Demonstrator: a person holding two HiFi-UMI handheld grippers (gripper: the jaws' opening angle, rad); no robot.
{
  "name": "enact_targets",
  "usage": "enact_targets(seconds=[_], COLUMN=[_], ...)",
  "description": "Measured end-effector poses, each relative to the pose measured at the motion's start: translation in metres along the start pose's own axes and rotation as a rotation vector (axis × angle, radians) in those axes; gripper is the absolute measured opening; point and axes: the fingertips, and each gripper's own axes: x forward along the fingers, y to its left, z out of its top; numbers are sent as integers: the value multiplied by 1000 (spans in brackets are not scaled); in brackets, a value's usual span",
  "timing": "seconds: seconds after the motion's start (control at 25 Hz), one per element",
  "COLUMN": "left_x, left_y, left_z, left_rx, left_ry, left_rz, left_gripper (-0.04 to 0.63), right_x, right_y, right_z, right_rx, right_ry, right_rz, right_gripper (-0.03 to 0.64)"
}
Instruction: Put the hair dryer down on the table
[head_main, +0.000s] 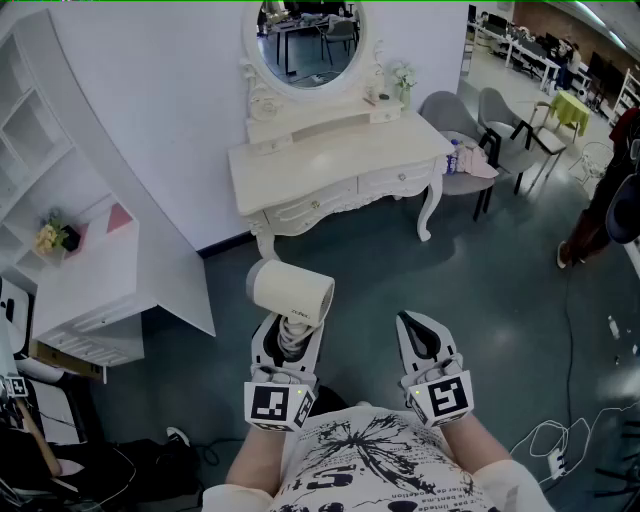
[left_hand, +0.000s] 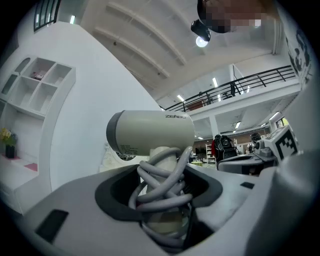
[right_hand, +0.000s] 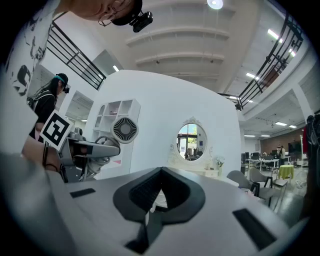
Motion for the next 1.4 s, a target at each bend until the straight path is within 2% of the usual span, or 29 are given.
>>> enact_targets(seconds=[0.52, 0.92, 1.16, 1.4], left_x=[9, 28, 62, 132], left_y=[-4, 11, 33, 76], left_z=[-1, -10, -26, -30], left_rx=[-5, -26, -33, -51], left_ry=[0, 27, 50, 49], left_rz=[-3, -16, -20, -43], left_gripper=[255, 255, 255, 255], right_x=[0, 15, 47, 109], right_y=[-11, -28, -45, -78], right_z=[-6, -18, -32, -38], right_rx=[39, 101, 110, 114], right_ry=[7, 40, 77, 103], right_rz=[-15, -74, -94, -143], right_gripper=[18, 18, 18, 18])
